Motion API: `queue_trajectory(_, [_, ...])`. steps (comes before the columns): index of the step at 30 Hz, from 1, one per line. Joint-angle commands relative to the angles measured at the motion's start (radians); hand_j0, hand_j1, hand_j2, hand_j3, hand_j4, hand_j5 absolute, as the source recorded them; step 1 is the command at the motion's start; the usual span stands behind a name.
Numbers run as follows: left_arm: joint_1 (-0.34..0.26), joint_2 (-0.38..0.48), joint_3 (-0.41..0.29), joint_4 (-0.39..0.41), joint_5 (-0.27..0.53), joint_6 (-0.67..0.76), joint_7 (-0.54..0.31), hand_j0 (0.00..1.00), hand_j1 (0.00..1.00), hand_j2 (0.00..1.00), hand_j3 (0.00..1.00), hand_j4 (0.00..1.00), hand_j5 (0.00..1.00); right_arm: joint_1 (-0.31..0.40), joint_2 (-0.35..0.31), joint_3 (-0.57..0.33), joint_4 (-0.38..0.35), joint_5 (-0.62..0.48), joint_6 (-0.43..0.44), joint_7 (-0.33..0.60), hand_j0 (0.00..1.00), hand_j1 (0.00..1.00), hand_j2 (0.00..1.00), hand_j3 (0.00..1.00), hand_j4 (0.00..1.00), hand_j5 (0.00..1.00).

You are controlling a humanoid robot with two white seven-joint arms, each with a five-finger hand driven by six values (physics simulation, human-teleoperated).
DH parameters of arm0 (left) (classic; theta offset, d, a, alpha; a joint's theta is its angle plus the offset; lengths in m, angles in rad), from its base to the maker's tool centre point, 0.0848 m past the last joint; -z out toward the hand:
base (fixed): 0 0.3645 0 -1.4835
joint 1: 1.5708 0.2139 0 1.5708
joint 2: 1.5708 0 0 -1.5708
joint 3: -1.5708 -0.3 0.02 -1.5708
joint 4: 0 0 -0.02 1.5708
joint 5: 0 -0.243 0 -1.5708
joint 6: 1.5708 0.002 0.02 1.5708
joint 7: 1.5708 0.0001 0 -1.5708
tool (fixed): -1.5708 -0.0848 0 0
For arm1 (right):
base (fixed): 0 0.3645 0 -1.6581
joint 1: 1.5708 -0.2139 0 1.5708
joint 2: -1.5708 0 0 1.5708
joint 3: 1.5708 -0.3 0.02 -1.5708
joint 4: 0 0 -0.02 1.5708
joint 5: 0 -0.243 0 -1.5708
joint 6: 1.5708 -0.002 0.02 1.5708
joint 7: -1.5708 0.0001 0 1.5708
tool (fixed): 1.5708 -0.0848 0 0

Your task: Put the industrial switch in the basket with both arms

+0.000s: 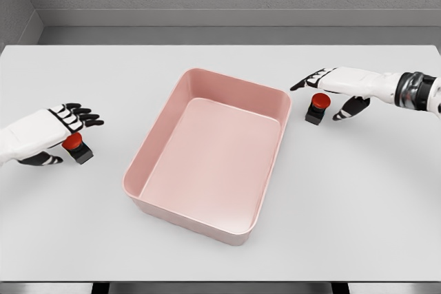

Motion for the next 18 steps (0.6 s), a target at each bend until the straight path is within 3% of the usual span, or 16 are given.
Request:
queue_trajectory(1, [0.0,-0.013,0.0,0.0,-0.007,0.0,0.0,1.0,1.0,1.0,1.0,1.0,1.0,0.0,0.005,-0.001,0.003,-0.005,0.002,0.0,0.88,0.88,0.88,0.88,0.88,0.88])
queue_trajectory(18, [-0.005,-0.03,-0.03,0.006,-0.01,0.0,0.032,1.0,1.0,1.0,1.0,1.0,1.0,-0.002,0.034,0.024,0.054,-0.005,0.012,-0.002,0.83,0.83,0.83,0.83,0.83,0.83])
